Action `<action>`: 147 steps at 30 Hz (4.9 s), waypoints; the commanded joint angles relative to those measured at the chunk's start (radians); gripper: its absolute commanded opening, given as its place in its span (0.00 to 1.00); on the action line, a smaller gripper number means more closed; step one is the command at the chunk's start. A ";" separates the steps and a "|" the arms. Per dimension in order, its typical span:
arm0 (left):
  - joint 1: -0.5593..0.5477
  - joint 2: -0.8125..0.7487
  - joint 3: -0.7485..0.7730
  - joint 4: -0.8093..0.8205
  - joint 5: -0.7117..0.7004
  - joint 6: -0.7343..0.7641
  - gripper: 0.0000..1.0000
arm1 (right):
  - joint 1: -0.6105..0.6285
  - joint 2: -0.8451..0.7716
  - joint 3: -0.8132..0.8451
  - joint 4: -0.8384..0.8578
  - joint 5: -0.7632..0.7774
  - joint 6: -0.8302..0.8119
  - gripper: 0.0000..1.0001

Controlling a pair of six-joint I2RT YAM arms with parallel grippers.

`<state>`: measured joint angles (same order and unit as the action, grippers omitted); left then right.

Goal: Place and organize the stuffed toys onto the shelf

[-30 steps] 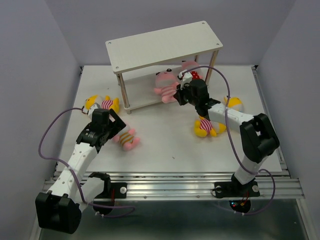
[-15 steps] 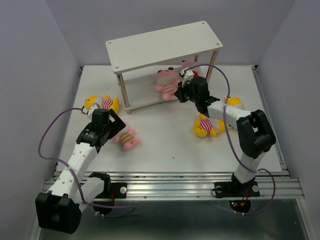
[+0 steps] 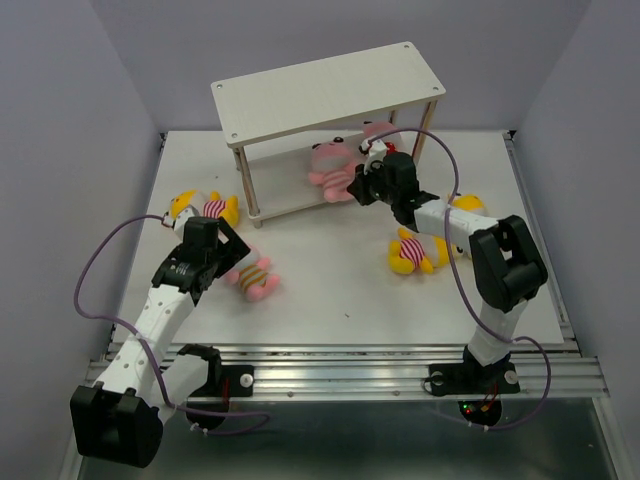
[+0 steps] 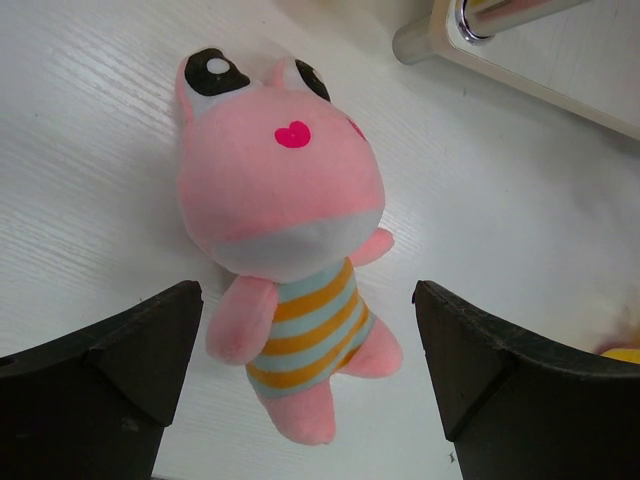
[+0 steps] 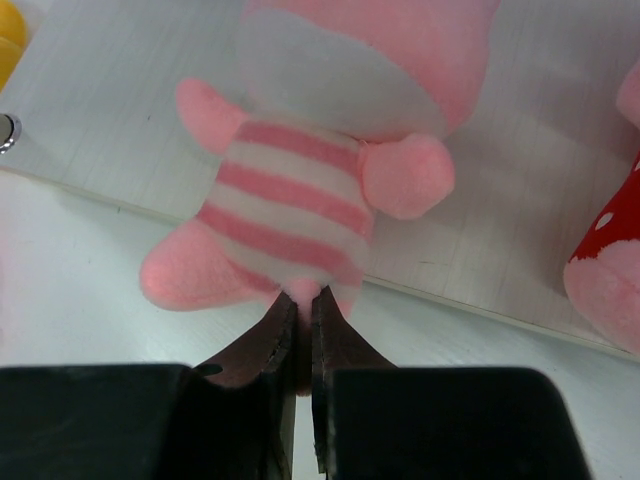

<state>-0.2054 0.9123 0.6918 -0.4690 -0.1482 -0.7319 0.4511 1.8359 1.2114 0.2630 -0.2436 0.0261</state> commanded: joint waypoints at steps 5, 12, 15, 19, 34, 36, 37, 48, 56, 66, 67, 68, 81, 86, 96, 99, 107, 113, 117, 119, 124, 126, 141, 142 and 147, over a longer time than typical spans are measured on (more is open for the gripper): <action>0.003 -0.003 0.057 -0.014 -0.036 0.022 0.99 | -0.005 0.019 0.068 0.067 -0.013 -0.003 0.09; 0.004 -0.004 0.055 -0.016 -0.037 0.023 0.99 | -0.014 0.043 0.094 0.067 -0.002 0.001 0.13; 0.004 -0.004 0.055 -0.016 -0.040 0.023 0.99 | -0.014 0.048 0.099 0.067 -0.010 0.001 0.16; 0.003 -0.004 0.055 -0.016 -0.040 0.025 0.99 | -0.023 0.056 0.103 0.065 -0.006 0.003 0.17; 0.004 0.000 0.054 -0.013 -0.042 0.026 0.99 | -0.032 0.079 0.140 0.019 -0.023 -0.003 0.35; 0.003 0.000 0.054 -0.014 -0.040 0.026 0.99 | -0.032 0.080 0.142 0.015 -0.019 -0.002 0.38; 0.003 0.000 0.054 -0.014 -0.042 0.026 0.99 | -0.032 0.080 0.140 0.015 -0.014 -0.002 0.41; 0.003 -0.018 0.049 -0.013 -0.040 0.023 0.99 | -0.032 0.059 0.146 -0.002 0.009 0.012 0.61; 0.003 -0.029 0.043 -0.013 -0.036 0.014 0.99 | -0.032 0.022 0.134 -0.016 0.023 0.021 0.72; 0.003 -0.039 0.029 -0.052 0.018 -0.027 0.99 | -0.032 -0.078 0.103 -0.065 0.007 0.017 0.94; 0.003 -0.039 0.029 -0.057 0.024 -0.034 0.99 | -0.032 -0.089 0.102 -0.080 0.000 0.014 0.97; 0.003 -0.039 0.029 -0.072 0.035 -0.038 0.99 | -0.032 -0.101 0.093 -0.085 -0.008 0.011 1.00; -0.012 -0.118 -0.110 -0.117 0.243 -0.172 0.99 | -0.032 -0.400 -0.183 -0.064 0.053 0.179 1.00; -0.083 -0.115 -0.117 -0.163 0.236 -0.234 0.99 | -0.032 -0.509 -0.303 -0.077 0.145 0.201 1.00; -0.140 -0.058 -0.103 -0.169 0.220 -0.271 0.83 | -0.032 -0.604 -0.381 -0.108 0.225 0.204 1.00; -0.143 -0.049 -0.086 -0.171 0.191 -0.276 0.77 | -0.032 -0.615 -0.389 -0.111 0.239 0.202 1.00; -0.143 0.002 -0.077 -0.180 0.159 -0.270 0.55 | -0.032 -0.615 -0.388 -0.120 0.239 0.196 1.00; -0.144 0.005 -0.075 -0.184 0.121 -0.265 0.30 | -0.032 -0.622 -0.389 -0.122 0.239 0.201 1.00; -0.144 -0.004 -0.066 -0.187 0.144 -0.248 0.00 | -0.032 -0.621 -0.389 -0.122 0.239 0.204 1.00; -0.144 -0.007 -0.061 -0.183 0.147 -0.229 0.00 | -0.032 -0.618 -0.388 -0.122 0.239 0.204 1.00; -0.178 -0.021 -0.011 -0.155 0.252 -0.143 0.00 | -0.032 -0.612 -0.389 -0.123 0.239 0.201 1.00; -0.224 -0.020 0.012 -0.160 0.263 -0.109 0.00 | -0.032 -0.610 -0.391 -0.123 0.239 0.199 1.00; -0.448 0.164 0.265 -0.022 0.099 0.046 0.00 | -0.032 -0.638 -0.408 -0.119 0.286 0.175 1.00; -0.450 0.177 0.275 -0.011 0.088 0.057 0.00 | -0.032 -0.639 -0.409 -0.119 0.287 0.173 1.00; -0.451 0.240 0.317 0.073 0.038 0.126 0.00 | -0.032 -0.647 -0.414 -0.119 0.299 0.166 1.00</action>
<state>-0.6533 1.1332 0.9497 -0.4934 -0.0360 -0.6979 0.4248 1.2209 0.8036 0.1181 0.0235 0.2108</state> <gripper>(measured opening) 0.047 0.998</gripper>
